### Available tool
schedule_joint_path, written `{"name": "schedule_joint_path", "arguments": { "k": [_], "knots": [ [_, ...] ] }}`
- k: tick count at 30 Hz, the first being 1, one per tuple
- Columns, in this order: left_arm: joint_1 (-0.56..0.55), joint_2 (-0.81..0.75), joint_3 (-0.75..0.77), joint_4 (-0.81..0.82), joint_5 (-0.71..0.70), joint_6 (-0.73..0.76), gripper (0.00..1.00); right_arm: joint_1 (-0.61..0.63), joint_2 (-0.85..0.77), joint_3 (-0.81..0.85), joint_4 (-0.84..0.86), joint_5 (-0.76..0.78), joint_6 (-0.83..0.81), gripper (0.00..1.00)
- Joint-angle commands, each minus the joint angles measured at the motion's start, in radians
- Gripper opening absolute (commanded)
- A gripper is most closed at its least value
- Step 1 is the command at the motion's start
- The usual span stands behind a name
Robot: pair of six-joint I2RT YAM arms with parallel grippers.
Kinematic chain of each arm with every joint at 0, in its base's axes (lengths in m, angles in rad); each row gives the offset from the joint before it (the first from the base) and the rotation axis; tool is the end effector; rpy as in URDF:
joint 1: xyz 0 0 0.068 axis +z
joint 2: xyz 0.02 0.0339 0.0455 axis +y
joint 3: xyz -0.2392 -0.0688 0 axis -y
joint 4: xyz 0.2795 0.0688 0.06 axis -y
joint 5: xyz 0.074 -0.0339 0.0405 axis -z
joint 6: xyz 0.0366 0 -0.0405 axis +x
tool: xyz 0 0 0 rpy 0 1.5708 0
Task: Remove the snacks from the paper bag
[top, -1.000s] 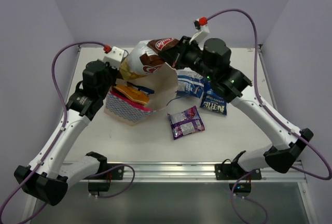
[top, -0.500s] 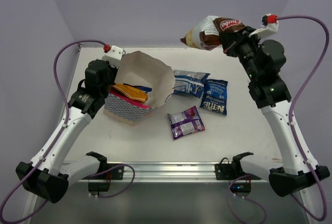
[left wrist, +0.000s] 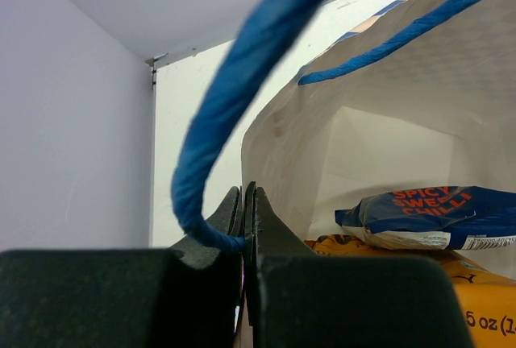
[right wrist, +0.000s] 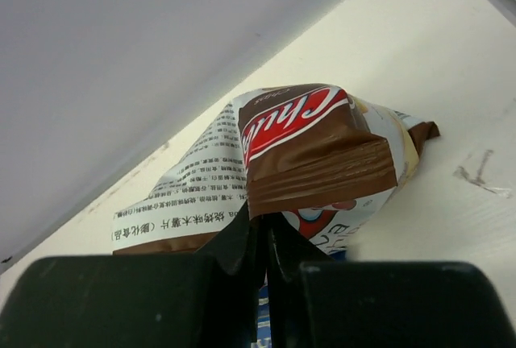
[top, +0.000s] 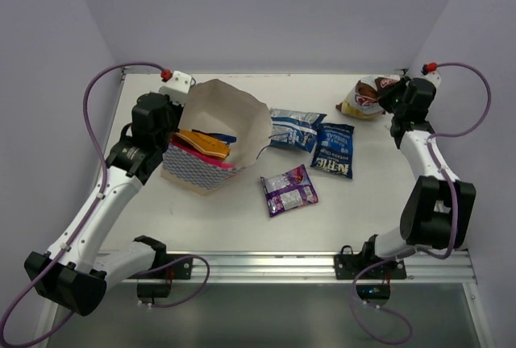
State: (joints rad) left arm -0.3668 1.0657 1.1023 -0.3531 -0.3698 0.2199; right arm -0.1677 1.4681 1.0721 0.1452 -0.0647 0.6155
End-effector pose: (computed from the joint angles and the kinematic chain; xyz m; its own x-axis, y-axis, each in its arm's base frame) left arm 0.2700 -0.0895 0.3594 -0.2805 0.3257 -0.9029 0.0768 0.9453 0.3171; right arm 0.3786 -0.0617 0.2716 -0.1393 0.6079 -0.7817 0.2269 0.7880 0.5724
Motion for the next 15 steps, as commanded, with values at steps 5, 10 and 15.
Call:
{"name": "schedule_joint_path", "arguments": {
  "k": [5, 10, 15],
  "knots": [
    [0.003, -0.036, 0.022, 0.118, 0.048, 0.027, 0.0, -0.073, -0.004, 0.07, -0.165, -0.008, 0.034, 0.56],
    [0.003, -0.027, 0.036, 0.129, 0.092, 0.036, 0.0, -0.075, -0.138, 0.158, -0.574, 0.228, 0.053, 0.92],
    [0.003, -0.012, 0.047, 0.137, 0.106, 0.049, 0.0, -0.046, -0.339, 0.112, -0.575, 0.189, 0.006, 0.96]
  ]
}}
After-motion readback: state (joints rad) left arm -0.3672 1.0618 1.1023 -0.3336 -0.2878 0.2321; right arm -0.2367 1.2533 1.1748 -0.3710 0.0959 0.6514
